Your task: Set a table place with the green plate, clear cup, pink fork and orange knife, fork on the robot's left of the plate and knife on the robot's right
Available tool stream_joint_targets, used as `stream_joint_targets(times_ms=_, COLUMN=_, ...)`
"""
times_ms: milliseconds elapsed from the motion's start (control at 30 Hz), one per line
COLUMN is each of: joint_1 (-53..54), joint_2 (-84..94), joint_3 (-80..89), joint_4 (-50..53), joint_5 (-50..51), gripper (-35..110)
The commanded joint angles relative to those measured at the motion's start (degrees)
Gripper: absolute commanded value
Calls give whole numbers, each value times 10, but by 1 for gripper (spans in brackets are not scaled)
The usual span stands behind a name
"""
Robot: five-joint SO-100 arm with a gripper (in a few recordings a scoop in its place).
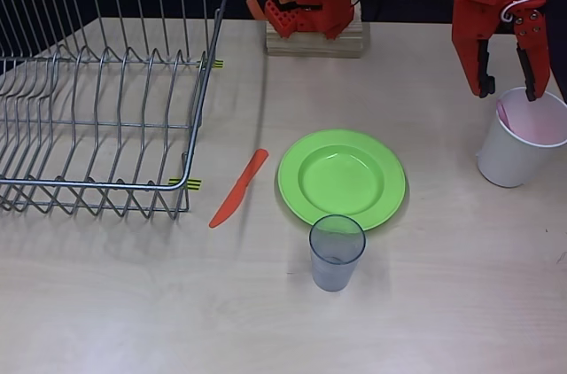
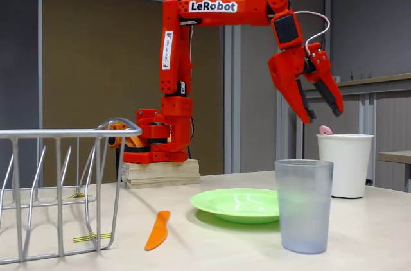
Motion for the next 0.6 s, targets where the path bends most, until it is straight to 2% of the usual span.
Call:
stream_joint_targets(times_ms=0, joint_1=2, joint_2=-2, joint_3=-15, joint_4=-11, joint_5=-18, gripper=22)
stream_joint_targets(times_ms=567, joint_1=4, joint_2=-18, joint_3=43, joint_4=-71, joint_5=-6, gripper=18)
